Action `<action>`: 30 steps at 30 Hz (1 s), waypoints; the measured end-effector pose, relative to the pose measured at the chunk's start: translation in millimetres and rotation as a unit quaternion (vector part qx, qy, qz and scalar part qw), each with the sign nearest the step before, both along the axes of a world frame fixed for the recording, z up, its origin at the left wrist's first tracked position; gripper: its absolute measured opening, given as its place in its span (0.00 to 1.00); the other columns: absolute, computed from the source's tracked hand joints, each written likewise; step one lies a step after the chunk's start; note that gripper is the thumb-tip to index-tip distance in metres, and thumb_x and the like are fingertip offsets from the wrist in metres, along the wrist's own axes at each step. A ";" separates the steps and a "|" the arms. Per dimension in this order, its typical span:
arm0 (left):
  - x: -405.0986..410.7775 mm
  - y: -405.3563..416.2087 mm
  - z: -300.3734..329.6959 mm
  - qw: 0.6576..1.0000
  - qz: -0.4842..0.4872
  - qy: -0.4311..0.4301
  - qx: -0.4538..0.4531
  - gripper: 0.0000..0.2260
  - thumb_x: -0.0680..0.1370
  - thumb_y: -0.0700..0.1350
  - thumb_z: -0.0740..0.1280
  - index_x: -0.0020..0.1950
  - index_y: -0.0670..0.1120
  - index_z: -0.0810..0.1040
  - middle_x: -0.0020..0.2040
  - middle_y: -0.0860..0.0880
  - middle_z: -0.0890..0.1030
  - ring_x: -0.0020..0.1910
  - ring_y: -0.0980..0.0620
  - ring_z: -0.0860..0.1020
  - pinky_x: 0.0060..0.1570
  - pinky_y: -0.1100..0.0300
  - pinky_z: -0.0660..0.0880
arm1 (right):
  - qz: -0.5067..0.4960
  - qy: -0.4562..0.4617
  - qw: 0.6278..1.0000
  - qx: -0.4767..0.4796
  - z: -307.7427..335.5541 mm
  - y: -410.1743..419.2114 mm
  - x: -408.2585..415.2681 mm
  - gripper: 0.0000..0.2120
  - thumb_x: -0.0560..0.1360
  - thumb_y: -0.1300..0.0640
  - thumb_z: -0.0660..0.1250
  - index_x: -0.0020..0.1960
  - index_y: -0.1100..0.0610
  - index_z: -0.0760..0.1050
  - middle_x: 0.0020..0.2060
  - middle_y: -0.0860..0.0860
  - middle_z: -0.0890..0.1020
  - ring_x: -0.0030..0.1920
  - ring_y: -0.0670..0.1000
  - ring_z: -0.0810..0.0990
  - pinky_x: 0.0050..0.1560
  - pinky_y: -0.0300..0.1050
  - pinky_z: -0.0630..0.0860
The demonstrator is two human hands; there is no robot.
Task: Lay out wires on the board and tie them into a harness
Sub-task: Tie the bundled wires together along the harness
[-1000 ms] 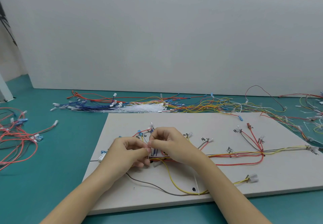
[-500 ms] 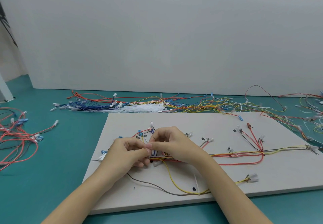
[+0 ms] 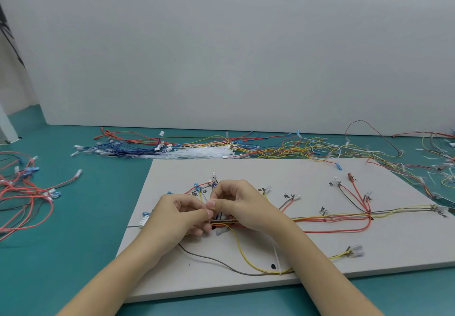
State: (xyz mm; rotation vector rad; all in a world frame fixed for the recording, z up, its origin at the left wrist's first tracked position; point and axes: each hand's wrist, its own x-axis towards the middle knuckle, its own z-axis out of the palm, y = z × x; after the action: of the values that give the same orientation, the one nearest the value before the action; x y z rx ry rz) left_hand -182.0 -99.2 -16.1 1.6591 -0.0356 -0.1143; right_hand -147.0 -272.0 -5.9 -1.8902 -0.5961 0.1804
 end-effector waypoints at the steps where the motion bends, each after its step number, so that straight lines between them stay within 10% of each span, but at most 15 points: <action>1: -0.1 -0.1 0.1 1.000 0.000 0.001 0.000 0.03 0.73 0.34 0.72 0.39 0.37 0.82 0.33 0.36 0.82 0.31 0.47 0.82 0.28 0.64 0.76 | -0.003 -0.005 1.000 -0.004 -0.3 0.3 0.1 0.04 0.77 0.63 0.68 0.44 0.59 0.76 0.34 0.51 0.78 0.32 0.44 0.73 0.36 0.36 0.69; 30: 0.5 -0.6 -1.4 1.000 -0.011 0.004 0.001 0.05 0.73 0.33 0.72 0.38 0.38 0.82 0.33 0.37 0.82 0.30 0.49 0.80 0.30 0.65 0.77 | -0.015 -0.032 0.999 -0.012 3.9 2.3 -3.2 0.04 0.76 0.64 0.69 0.43 0.60 0.76 0.36 0.55 0.80 0.36 0.49 0.75 0.39 0.39 0.71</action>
State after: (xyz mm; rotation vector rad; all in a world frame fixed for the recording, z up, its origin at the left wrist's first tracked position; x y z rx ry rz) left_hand -181.5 -99.8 -17.4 1.6600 -0.0483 -0.1383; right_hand -150.2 -269.7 -2.0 -1.9324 -0.6100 0.1074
